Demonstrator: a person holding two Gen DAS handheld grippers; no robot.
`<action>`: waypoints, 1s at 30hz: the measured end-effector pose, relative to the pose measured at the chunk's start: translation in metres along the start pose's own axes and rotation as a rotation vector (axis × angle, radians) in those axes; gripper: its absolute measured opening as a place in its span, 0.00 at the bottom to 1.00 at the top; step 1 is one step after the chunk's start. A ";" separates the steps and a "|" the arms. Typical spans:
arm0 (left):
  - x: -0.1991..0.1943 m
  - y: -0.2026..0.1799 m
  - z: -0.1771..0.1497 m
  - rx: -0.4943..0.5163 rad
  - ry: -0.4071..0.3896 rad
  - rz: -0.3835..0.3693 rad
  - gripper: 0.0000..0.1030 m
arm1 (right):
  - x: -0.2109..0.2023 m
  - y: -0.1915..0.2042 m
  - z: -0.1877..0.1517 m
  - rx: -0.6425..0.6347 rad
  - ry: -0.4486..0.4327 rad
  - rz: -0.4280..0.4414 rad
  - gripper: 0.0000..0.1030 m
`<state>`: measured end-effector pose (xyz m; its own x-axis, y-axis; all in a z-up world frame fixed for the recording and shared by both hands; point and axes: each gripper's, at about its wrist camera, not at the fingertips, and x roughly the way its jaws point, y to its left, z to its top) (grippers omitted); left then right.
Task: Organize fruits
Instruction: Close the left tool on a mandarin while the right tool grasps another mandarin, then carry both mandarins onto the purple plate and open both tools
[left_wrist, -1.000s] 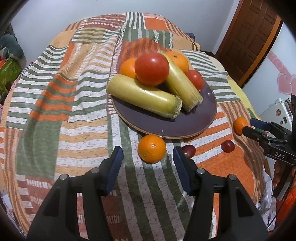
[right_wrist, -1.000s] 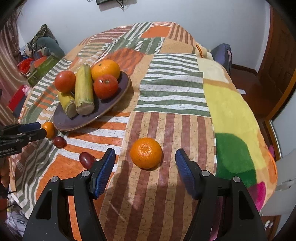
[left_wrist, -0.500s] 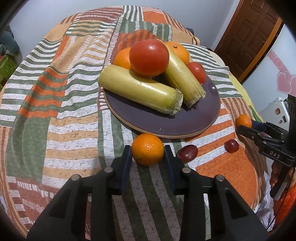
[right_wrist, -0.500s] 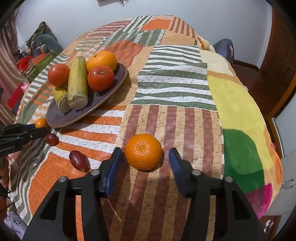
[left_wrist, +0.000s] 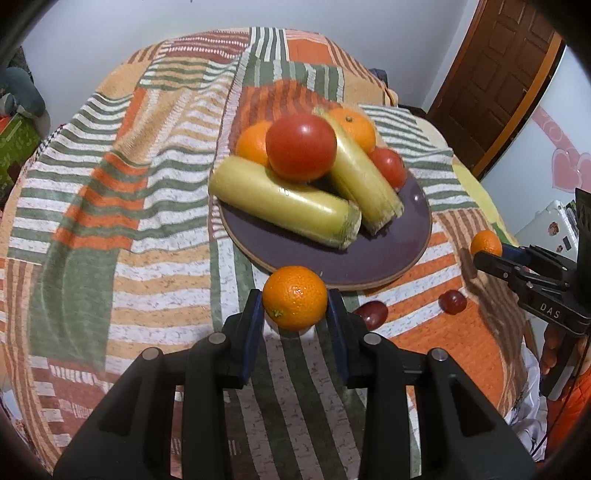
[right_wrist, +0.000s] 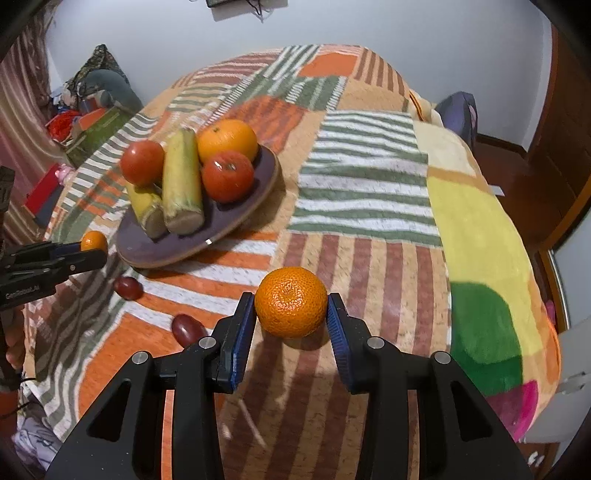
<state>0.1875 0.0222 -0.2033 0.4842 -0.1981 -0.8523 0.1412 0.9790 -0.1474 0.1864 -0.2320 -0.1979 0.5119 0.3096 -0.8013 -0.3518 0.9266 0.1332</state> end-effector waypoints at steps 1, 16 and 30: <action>-0.002 0.000 0.002 -0.001 -0.006 0.000 0.33 | -0.001 0.001 0.002 -0.003 -0.007 0.004 0.35; -0.010 -0.006 0.024 0.025 -0.062 -0.004 0.33 | 0.002 0.036 0.039 -0.091 -0.080 0.068 0.35; 0.018 -0.002 0.031 0.019 -0.021 -0.001 0.33 | 0.038 0.042 0.048 -0.070 -0.028 0.088 0.35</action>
<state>0.2225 0.0152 -0.2026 0.5021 -0.2003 -0.8413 0.1582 0.9777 -0.1384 0.2291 -0.1713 -0.1950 0.4983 0.3958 -0.7714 -0.4499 0.8786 0.1602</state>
